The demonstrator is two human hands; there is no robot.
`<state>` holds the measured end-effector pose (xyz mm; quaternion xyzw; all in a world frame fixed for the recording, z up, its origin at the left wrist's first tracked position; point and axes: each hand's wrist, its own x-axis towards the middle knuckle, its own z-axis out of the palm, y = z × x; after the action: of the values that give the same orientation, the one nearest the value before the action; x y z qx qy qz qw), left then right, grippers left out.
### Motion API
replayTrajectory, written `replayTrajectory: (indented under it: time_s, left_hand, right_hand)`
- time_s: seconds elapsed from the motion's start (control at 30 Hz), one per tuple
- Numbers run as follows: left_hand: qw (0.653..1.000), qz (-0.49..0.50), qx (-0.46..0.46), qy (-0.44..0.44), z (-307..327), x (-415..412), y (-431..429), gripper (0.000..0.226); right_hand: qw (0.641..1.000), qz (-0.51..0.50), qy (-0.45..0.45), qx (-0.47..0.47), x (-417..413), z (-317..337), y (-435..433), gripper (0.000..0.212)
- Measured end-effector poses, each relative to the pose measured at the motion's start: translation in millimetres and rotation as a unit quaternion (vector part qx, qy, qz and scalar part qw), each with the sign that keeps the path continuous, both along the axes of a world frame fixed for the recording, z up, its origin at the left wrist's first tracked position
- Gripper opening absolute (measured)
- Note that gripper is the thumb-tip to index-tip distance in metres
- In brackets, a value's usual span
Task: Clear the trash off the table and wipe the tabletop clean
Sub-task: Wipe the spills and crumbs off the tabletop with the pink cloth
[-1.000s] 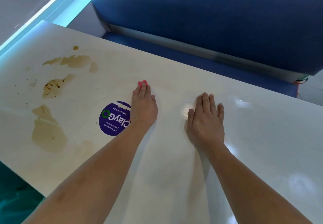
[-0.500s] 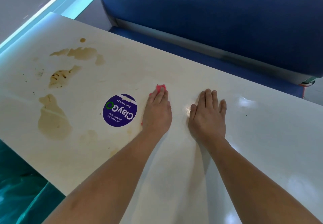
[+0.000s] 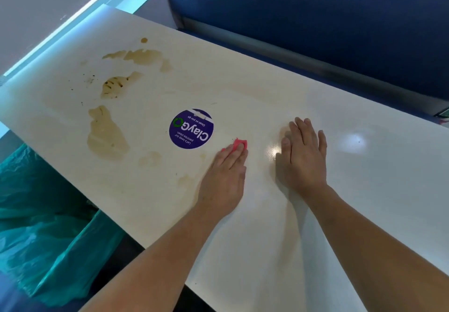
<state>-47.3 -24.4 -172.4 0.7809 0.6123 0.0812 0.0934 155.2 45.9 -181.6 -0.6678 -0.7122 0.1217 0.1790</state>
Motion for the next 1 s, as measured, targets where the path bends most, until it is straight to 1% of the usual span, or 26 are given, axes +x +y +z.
replayTrajectory:
  time_s: [0.1,0.2,0.23,0.3,0.37,0.4,0.43,0.47,0.5,0.53,0.57,0.6,0.67,0.73,0.77,0.83,0.9,1.0]
  left_hand:
    - [0.999,0.03,0.006,0.036,1.2,-14.6,18.9,0.053]
    - [0.994,0.071,-0.018,0.083,0.4,-16.7,41.5,0.056]
    - [0.992,0.081,-0.025,0.088,-1.0,-16.9,43.6,0.057]
    - [0.993,0.093,-0.035,0.071,-2.3,-16.2,35.8,0.056]
    - [0.993,0.103,-0.055,-0.006,2.5,-9.6,20.2,0.055]
    - [0.988,0.116,-0.077,-0.072,7.7,-6.1,13.4,0.054]
    - [0.974,0.137,-0.104,-0.15,16.6,-6.2,8.2,0.053]
    - [0.952,0.158,-0.125,-0.229,26.2,-9.0,4.7,0.052]
    - [0.934,0.172,-0.125,-0.288,35.6,-16.3,2.6,0.05]
    - [0.925,0.178,-0.106,-0.32,44.6,-27.4,1.4,0.049]
    - [0.924,0.182,-0.075,-0.328,51.5,-41.9,0.5,0.049]
    - [0.929,0.191,-0.04,-0.314,55.5,-58.4,-0.2,0.048]
    - [0.95,0.216,-0.004,-0.226,58.7,-99.2,-1.3,0.047]
    - [0.964,0.236,-0.027,-0.12,56.6,-140.5,-4.7,0.046]
    - [0.967,0.237,-0.051,-0.08,54.5,-160.6,-7.5,0.047]
    - [0.972,0.21,-0.105,-0.023,49.5,-192.7,-11.2,0.051]
    - [0.973,0.17,-0.153,0.022,44.5,-210.1,-11.0,0.056]
    - [0.969,0.155,-0.184,0.055,41.2,-214.8,-3.9,0.057]
  right_hand:
    - [1.0,0.013,0.013,0.016,-13.2,3.8,-24.0,0.063]
    - [1.0,0.001,0.015,0.023,-23.7,5.8,-41.6,0.063]
    - [1.0,-0.001,0.011,0.022,-25.6,6.5,-45.5,0.062]
    - [1.0,-0.003,0.004,0.018,-30.4,7.8,-56.8,0.057]
    - [1.0,-0.01,0.011,0.016,-39.4,10.1,-70.0,0.049]
    - [1.0,-0.011,0.023,0.013,-46.8,11.5,-76.7,0.048]
    - [0.999,-0.009,0.042,0.01,-57.4,14.7,-83.4,0.049]
    - [0.998,-0.001,0.068,0.008,-68.3,17.8,-88.3,0.053]
    - [0.996,0.011,0.092,0.01,-80.4,21.2,-90.8,0.056]
    - [0.994,0.025,0.109,0.014,-93.0,23.7,-90.2,0.056]
    - [0.992,0.043,0.118,0.014,-104.8,24.8,-86.5,0.054]
    - [0.991,0.063,0.115,0.004,-115.1,24.2,-81.7,0.052]
    - [0.991,0.097,0.085,-0.033,-136.5,20.0,-71.7,0.055]
    - [0.99,0.125,0.022,-0.06,-151.4,11.0,-65.3,0.058]
    - [0.989,0.134,-0.006,-0.059,-156.1,6.4,-64.4,0.058]
    - [0.989,0.137,-0.032,-0.047,-153.9,0.3,-66.1,0.057]
    - [0.992,0.114,-0.042,-0.039,-140.4,-2.2,-69.9,0.059]
    - [0.999,0.012,-0.015,-0.034,-113.2,0.0,-61.0,0.066]
